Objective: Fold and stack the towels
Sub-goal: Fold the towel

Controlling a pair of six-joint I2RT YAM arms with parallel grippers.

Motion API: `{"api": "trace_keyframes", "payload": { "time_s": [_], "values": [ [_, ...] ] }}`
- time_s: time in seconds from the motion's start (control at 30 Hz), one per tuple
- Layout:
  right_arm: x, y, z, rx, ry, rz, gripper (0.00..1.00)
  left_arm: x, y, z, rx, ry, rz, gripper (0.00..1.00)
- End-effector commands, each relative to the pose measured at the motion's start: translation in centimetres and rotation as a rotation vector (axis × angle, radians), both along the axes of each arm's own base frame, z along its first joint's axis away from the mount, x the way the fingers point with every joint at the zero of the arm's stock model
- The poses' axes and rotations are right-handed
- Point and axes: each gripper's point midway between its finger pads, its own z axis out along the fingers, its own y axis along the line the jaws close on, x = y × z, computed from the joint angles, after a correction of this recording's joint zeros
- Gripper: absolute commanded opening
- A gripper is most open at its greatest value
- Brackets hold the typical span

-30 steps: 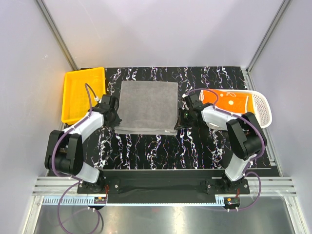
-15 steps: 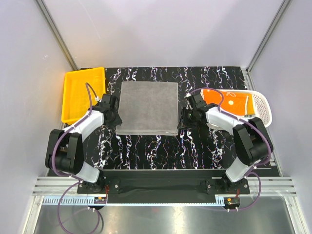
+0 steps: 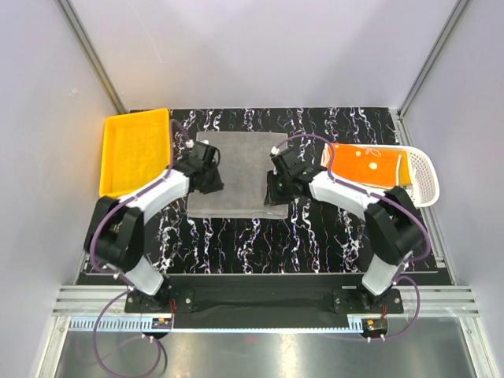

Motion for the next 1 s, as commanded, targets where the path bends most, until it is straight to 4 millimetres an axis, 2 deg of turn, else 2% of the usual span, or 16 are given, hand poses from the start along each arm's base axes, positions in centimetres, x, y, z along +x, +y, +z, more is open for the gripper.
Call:
{"api": "trace_keyframes", "payload": {
  "time_s": [0.0, 0.07, 0.1, 0.13, 0.2, 0.3, 0.4, 0.5, 0.53, 0.63, 0.73, 0.8, 0.87, 0.9, 0.97],
  "values": [
    [2.4, 0.3, -1.5, -0.023, -0.03, -0.069, 0.31, 1.6, -3.4, -1.1, -0.058, -0.025, -0.045, 0.26],
    [2.3, 0.3, -3.6, -0.048, 0.003, -0.065, 0.31, 1.1, -4.1, -2.7, -0.046, 0.008, -0.056, 0.25],
    [2.1, 0.4, -4.4, -0.056, 0.019, -0.049, 0.3, 0.5, -4.1, -4.3, -0.036, 0.047, -0.064, 0.23],
    [1.3, 0.2, -5.7, -0.069, 0.054, -0.041, 0.29, 0.1, -4.1, -4.9, -0.034, 0.06, -0.064, 0.23],
    [0.9, -0.1, -6.4, -0.065, 0.066, -0.05, 0.29, -0.7, -4.1, -5.5, -0.028, 0.066, -0.071, 0.23],
    [0.0, -0.9, -6.8, -0.086, 0.074, -0.047, 0.31, -2.2, -3.0, -6.5, 0.007, 0.096, -0.07, 0.22],
    [0.0, -1.7, -6.0, -0.112, 0.054, -0.054, 0.32, -2.7, -2.3, -6.1, 0.032, 0.093, -0.072, 0.21],
    [0.2, -1.7, -3.9, -0.094, 0.022, -0.059, 0.33, -2.7, -2.1, -5.3, 0.037, 0.081, -0.08, 0.2],
    [0.5, -1.6, -2.5, -0.078, -0.006, -0.062, 0.34, -2.9, -2.5, -5.1, 0.03, 0.085, -0.102, 0.2],
    [0.6, -1.9, -0.5, -0.076, -0.037, -0.063, 0.35, -2.7, -3.0, -4.0, 0.018, 0.08, -0.136, 0.17],
    [1.1, -1.6, 0.8, -0.05, -0.069, -0.074, 0.39, -2.0, -4.6, -1.7, -0.025, 0.022, -0.165, 0.2],
    [1.5, -1.2, 0.6, -0.052, -0.066, -0.074, 0.4, -1.1, -6.3, -0.7, -0.071, -0.018, -0.191, 0.22],
    [2.1, -0.8, -0.3, -0.057, -0.059, -0.074, 0.39, -1.1, -7.9, -0.9, -0.092, -0.011, -0.223, 0.23],
    [2.3, -0.6, -1.3, -0.07, -0.046, -0.071, 0.4, -0.5, -8.9, -0.2, -0.112, -0.041, -0.234, 0.23],
    [3.1, -0.9, -2.5, -0.107, -0.053, -0.09, 0.41, -0.4, -10.5, -1.3, -0.125, -0.036, -0.254, 0.24]
  ]
}}
